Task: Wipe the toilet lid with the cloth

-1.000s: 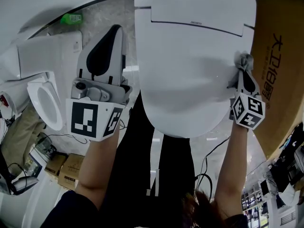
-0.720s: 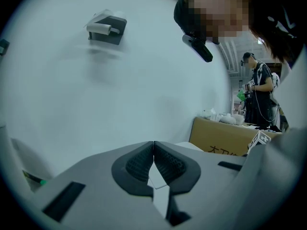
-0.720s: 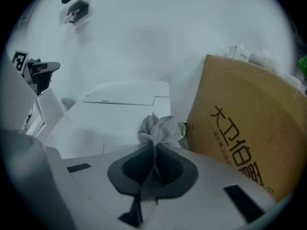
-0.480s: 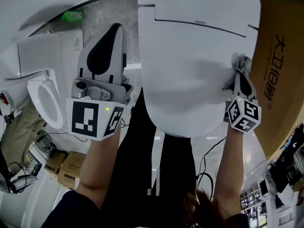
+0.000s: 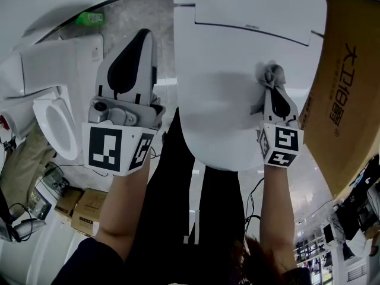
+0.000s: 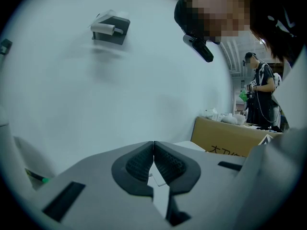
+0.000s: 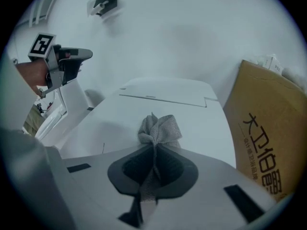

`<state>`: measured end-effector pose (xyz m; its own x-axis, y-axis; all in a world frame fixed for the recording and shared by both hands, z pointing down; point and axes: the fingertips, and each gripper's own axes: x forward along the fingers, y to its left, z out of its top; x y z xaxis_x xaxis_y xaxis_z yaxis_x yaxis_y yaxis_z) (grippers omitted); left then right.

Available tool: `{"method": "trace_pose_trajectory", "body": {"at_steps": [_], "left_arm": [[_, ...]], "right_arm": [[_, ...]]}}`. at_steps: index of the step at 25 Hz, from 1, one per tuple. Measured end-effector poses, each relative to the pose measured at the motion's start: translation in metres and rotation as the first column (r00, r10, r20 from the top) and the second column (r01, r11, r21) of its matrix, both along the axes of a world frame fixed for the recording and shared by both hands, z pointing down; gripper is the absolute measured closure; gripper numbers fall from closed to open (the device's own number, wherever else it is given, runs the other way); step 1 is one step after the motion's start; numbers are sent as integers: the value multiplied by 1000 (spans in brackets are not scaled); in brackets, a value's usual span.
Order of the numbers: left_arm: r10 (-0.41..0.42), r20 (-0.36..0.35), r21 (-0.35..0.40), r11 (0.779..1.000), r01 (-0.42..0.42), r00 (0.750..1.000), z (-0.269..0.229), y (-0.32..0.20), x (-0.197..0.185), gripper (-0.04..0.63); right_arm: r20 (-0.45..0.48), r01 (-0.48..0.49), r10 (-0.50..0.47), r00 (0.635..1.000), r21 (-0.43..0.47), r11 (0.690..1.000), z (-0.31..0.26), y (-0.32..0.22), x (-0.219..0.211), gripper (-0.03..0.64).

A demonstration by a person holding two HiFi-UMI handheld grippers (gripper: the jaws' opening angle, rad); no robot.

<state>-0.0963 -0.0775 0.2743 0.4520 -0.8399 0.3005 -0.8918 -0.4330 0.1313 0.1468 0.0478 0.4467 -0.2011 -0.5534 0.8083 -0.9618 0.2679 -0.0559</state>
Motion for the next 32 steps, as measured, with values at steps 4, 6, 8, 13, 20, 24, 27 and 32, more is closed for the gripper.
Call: {"method": "trace_pose_trajectory", "body": {"at_steps": [4,6,8,13,20,24,27,32], "left_arm": [[-3,-3,3,1000,3,1000,-1,2,-2,575],[-3,-3,4,1000,3,1000,-1,2,-4,575],[-5,-2,5,1000,5,1000,-1,2,-6,575],[-11,1,5,1000,11,1000,-1,4,-10,575],[-22,6,5,1000,22,1000,-1,4,-17,575],[-27,6,9,1000,27,1000,-3,3,-21,575],[-29,7,8,1000,29,1000,-2,3,-22,575],[-33,7,5,999,33,999,1,4,-25,575]], "right_arm": [[23,53,-53,998,-2,999,0,0,-30,583],[39,87,-87,995,-3,996,0,-1,-49,583],[52,120,-120,991,5,993,-2,-3,-67,583],[81,191,-192,978,23,981,-4,-6,-108,583],[122,354,-356,926,39,934,-4,-5,-184,583],[132,428,-431,893,57,902,-5,1,-221,583],[136,453,-456,880,54,890,-5,6,-234,583],[136,506,-507,851,49,861,-3,15,-244,583]]}}
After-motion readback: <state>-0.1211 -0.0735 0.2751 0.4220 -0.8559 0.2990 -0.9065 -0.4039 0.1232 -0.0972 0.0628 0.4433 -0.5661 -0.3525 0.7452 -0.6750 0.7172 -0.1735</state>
